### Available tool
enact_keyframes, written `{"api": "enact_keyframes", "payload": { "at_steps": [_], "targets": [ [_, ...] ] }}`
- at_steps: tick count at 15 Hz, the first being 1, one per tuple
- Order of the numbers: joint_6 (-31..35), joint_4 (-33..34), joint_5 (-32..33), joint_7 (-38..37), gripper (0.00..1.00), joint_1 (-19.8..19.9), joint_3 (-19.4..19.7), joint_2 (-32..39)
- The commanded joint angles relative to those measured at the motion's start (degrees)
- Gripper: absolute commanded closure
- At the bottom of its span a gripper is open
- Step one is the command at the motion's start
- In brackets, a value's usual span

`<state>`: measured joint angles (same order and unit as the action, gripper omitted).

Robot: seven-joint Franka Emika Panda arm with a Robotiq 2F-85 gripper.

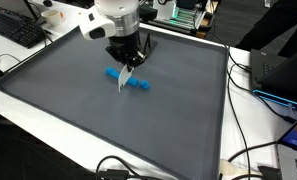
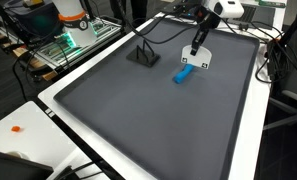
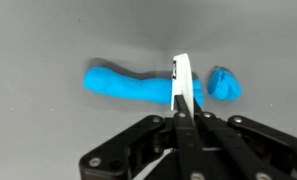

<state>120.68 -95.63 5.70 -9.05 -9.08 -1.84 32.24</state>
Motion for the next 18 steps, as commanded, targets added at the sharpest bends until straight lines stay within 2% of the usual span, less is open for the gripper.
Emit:
{"api": "enact_keyframes", "payload": {
  "at_steps": [1,7,18],
  "targets": [
    [1.5,0.0,0.8,0.5,0.99,-0.1,0.2,1.8],
    [4.1,-1.0,0.3,-0.9,0.99,0.0,0.6,2.2],
    [1.6,-2.4,-0.5,-1.1,0.99,0.4,0.7,2.1]
  ]
}}
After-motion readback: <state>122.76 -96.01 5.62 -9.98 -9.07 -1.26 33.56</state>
